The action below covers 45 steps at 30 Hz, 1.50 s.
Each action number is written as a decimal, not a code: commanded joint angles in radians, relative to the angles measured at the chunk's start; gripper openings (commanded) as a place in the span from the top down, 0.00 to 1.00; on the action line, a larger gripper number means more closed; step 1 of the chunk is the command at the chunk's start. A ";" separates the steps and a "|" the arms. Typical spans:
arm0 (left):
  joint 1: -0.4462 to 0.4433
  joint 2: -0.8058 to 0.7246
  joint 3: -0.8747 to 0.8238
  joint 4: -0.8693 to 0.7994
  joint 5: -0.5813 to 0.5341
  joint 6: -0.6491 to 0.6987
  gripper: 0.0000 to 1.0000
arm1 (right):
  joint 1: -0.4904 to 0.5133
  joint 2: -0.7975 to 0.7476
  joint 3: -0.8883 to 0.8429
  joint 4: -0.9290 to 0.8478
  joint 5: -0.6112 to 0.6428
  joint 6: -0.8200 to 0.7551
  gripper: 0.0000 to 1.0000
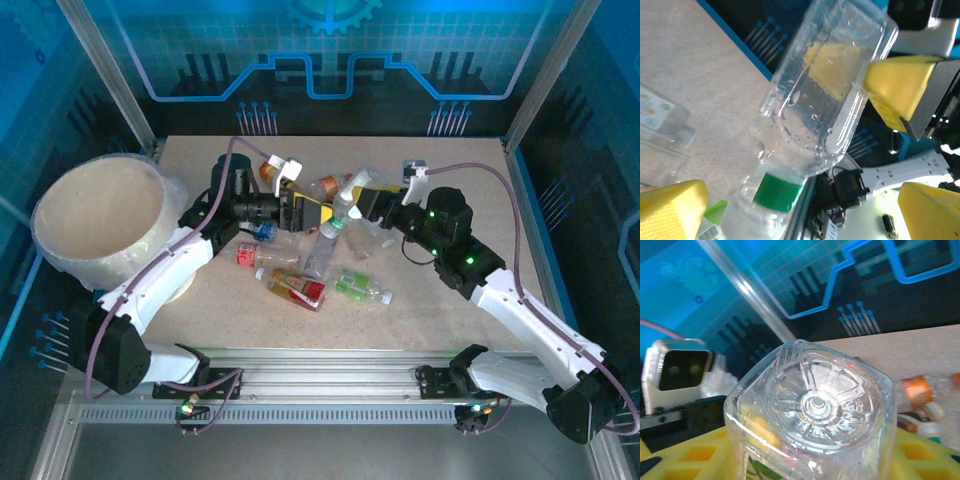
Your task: Put the plastic bottles in the bin
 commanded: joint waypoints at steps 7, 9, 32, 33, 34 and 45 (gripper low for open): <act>-0.051 -0.008 0.045 0.047 0.034 0.099 0.03 | 0.053 0.061 0.089 0.073 -0.152 0.001 0.72; -0.052 0.000 0.051 0.058 0.030 0.093 0.07 | 0.067 0.072 0.098 0.076 -0.165 -0.004 0.72; -0.141 -0.132 -0.013 -0.016 -0.453 0.310 0.57 | 0.149 0.150 0.193 -0.064 -0.078 0.006 0.35; -0.141 -0.136 -0.019 -0.016 -0.483 0.307 0.58 | 0.149 0.148 0.193 -0.064 -0.086 0.009 0.30; -0.139 -0.141 -0.023 -0.021 -0.518 0.308 0.59 | 0.149 0.142 0.192 -0.061 -0.089 0.011 0.25; -0.126 -0.227 -0.054 -0.110 -0.891 0.260 0.60 | 0.148 0.079 0.154 -0.080 0.018 -0.044 0.00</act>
